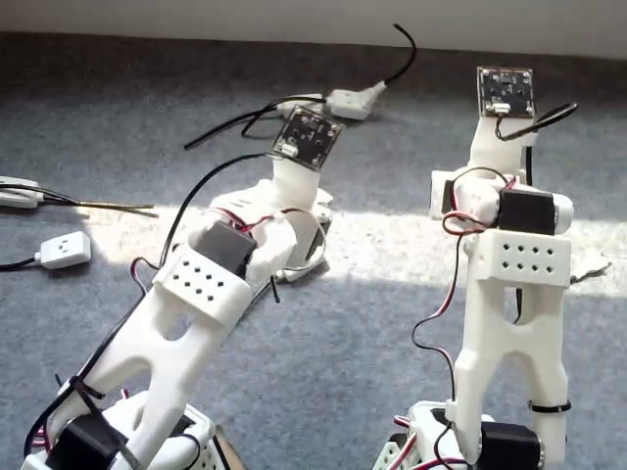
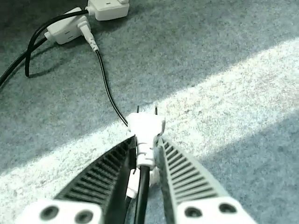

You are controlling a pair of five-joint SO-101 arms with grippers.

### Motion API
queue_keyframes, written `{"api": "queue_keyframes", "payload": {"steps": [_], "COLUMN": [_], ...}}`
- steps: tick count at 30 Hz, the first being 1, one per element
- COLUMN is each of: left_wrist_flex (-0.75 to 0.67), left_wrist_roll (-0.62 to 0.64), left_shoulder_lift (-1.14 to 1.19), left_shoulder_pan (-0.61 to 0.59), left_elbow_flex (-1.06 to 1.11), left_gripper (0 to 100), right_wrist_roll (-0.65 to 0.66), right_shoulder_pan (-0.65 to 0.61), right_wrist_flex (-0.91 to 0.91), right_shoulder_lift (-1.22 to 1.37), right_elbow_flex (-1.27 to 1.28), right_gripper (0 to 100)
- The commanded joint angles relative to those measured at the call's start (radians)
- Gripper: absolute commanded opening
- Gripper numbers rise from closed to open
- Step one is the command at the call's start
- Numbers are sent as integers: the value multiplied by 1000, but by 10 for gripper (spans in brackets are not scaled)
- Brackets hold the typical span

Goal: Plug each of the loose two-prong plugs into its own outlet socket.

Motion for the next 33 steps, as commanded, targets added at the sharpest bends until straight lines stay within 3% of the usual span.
{"api": "queue_keyframes", "payload": {"steps": [1, 6, 11, 19, 25, 33], "left_wrist_flex": [153, 186, 196, 491, 655, 752], "left_wrist_roll": [-18, -78, -78, -81, -213, -222], "left_shoulder_lift": [-1, 58, 297, 498, 657, 854], "left_shoulder_pan": [-8, -7, -7, -8, -33, -1], "left_elbow_flex": [-97, -94, -179, -559, -794, -978], "left_gripper": [6, 6, 6, 6, 6, 6], "right_wrist_roll": [2, 0, 0, 0, 0, 0], "right_shoulder_pan": [10, 8, 10, 10, 12, 12], "right_wrist_flex": [8, 47, 48, 47, 48, 41], "right_shoulder_lift": [-22, -22, -22, -28, -27, -24], "right_elbow_flex": [-4, -4, -4, -4, -4, -2], "right_gripper": [7, 7, 7, 7, 7, 7]}}
